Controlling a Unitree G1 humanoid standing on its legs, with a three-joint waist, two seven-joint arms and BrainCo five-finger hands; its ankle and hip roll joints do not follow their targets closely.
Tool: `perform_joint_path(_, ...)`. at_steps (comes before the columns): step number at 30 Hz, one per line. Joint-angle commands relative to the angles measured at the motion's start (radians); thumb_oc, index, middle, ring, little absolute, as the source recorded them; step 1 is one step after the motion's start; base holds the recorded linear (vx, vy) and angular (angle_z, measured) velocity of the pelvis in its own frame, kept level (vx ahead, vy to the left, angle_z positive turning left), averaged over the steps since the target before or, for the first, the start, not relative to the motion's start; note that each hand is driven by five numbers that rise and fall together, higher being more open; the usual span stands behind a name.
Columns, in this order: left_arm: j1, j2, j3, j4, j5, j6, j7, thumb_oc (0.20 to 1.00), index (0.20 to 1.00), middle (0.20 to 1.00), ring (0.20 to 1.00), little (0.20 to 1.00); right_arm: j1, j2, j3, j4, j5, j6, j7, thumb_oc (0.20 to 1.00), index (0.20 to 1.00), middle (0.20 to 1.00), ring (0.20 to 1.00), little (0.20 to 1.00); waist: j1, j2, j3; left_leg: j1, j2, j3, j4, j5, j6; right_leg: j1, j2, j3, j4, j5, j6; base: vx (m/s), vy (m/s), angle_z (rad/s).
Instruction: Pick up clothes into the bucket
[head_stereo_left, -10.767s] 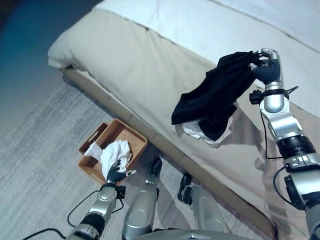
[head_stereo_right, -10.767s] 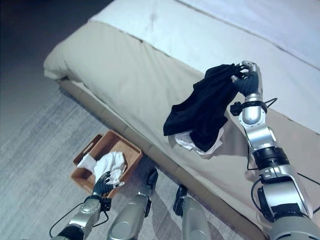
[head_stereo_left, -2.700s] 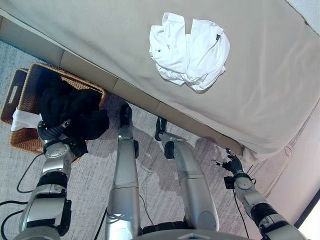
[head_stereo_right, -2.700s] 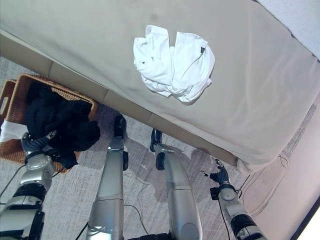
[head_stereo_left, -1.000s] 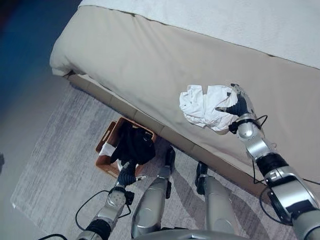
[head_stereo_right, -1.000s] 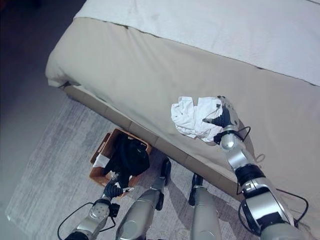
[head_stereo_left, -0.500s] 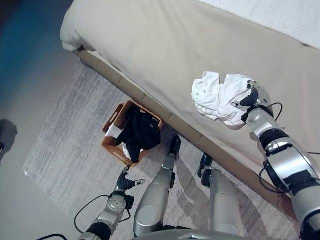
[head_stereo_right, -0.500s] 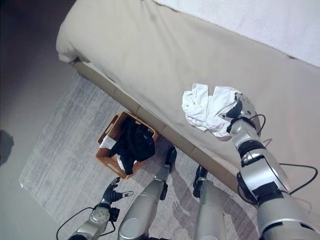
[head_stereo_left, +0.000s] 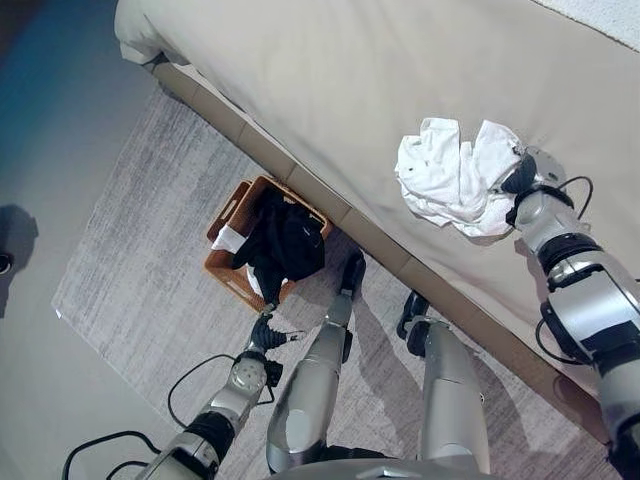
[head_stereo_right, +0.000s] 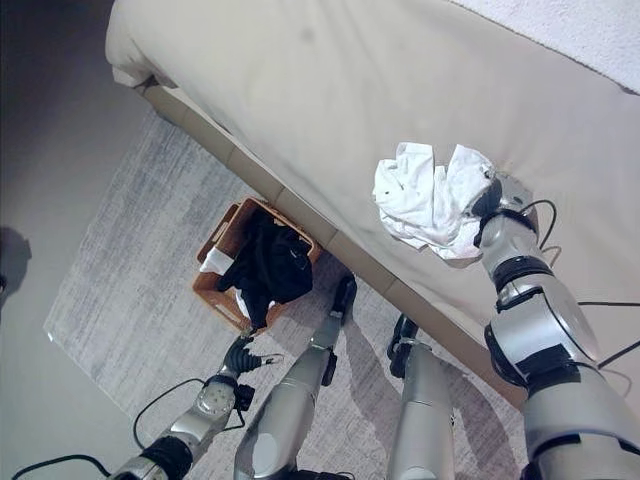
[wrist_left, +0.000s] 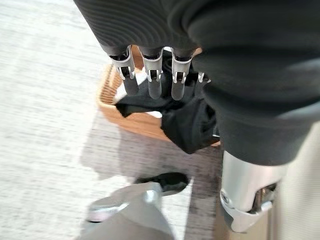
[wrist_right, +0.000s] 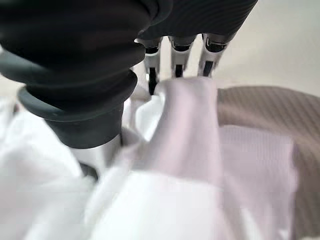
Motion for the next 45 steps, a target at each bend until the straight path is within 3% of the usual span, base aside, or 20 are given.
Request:
perform_joint_path(1, -0.042, 0.004, -0.007, 0.012, -0.016, -0.002, 0.015, 1.0, 1.0, 1.0, 1.0, 1.0, -0.02, -0.007, -0.005, -0.041, 0.086, -0.059, -0.023, 0.2, 0.2, 0.2, 0.2, 0.2, 0.012, -0.004, 0.045, 0.057, -0.027, 0.051, -0.019, 0.005, 0.055, 0.065, -0.002, 0.086, -0.197, 0.169, 0.082, -0.02, 0.004, -0.05)
perform_joint_path(11, -0.005, 0.008, 0.03, 0.051, -0.001, 0.0, 0.019, 1.0, 1.0, 1.0, 1.0, 1.0, 0.07, -0.049, -0.162, -0.383, 0.248, -0.131, -0.143, 0.2, 0.2, 0.2, 0.2, 0.2, -0.033, -0.06, 0.034, 0.124, -0.016, 0.093, 0.0, -0.029, 0.058, 0.155, 0.021, 0.126, -0.253, 0.195, 0.087, 0.0, 0.018, -0.09)
perform_joint_path(15, 0.036, 0.019, 0.068, 0.071, 0.016, 0.003, 0.008, 1.0, 1.0, 1.0, 1.0, 1.0, 0.137, -0.082, -0.204, -0.525, 0.234, -0.145, -0.138, 0.2, 0.2, 0.2, 0.2, 0.2, -0.052, -0.089, -0.014, 0.178, -0.006, 0.125, 0.009, -0.06, 0.063, 0.218, 0.038, 0.153, -0.291, 0.211, 0.097, 0.07, 0.054, -0.21)
perform_joint_path(23, 0.118, 0.04, 0.132, 0.005, 0.017, -0.005, -0.026, 1.0, 1.0, 1.0, 1.0, 1.0, 0.347, -0.126, -0.349, -0.734, 0.219, -0.162, -0.115, 0.2, 0.2, 0.2, 0.2, 0.2, -0.074, -0.095, -0.127, 0.307, -0.006, 0.145, -0.007, -0.094, 0.073, 0.35, 0.038, 0.166, -0.353, 0.213, 0.109, 0.1, 0.057, -0.21)
perform_joint_path(30, 0.177, 0.078, 0.175, -0.178, -0.009, -0.02, -0.072, 1.0, 1.0, 1.0, 1.0, 1.0, 0.494, -0.107, -0.443, -0.885, 0.202, -0.178, -0.083, 0.2, 0.2, 0.2, 0.2, 0.2, -0.08, -0.112, -0.219, 0.395, -0.003, 0.167, -0.019, -0.127, 0.075, 0.449, 0.05, 0.176, -0.419, 0.218, 0.124, 0.09, 0.022, -0.1)
perform_joint_path(35, 0.196, 0.151, 0.204, -0.477, -0.091, -0.038, -0.153, 1.0, 1.0, 1.0, 1.0, 1.0, 0.588, -0.087, -0.471, -1.002, 0.222, -0.194, -0.013, 0.2, 0.2, 0.2, 0.2, 0.2, -0.086, -0.141, -0.312, 0.462, 0.004, 0.183, -0.025, -0.154, 0.072, 0.539, 0.057, 0.177, -0.477, 0.219, 0.133, 0.1, -0.001, -0.06)
perform_joint_path(39, 0.15, 0.241, 0.21, -0.67, -0.136, -0.043, -0.221, 1.0, 1.0, 1.0, 1.0, 1.0, 0.609, -0.091, -0.439, -1.071, 0.261, -0.195, 0.087, 0.2, 0.2, 0.2, 0.2, 0.2, -0.095, -0.162, -0.371, 0.51, 0.012, 0.199, -0.03, -0.174, 0.067, 0.588, 0.063, 0.186, -0.499, 0.216, 0.136, 0.1, -0.014, -0.11)
perform_joint_path(45, 0.021, 0.278, 0.15, -0.77, -0.144, -0.018, -0.267, 1.0, 1.0, 1.0, 1.0, 1.0, 0.589, -0.102, -0.366, -1.162, 0.314, -0.175, 0.201, 0.2, 0.2, 0.2, 0.2, 0.2, -0.11, -0.182, -0.444, 0.569, 0.022, 0.232, -0.037, -0.201, 0.067, 0.636, 0.071, 0.21, -0.523, 0.218, 0.143, 0.08, -0.01, -0.14)
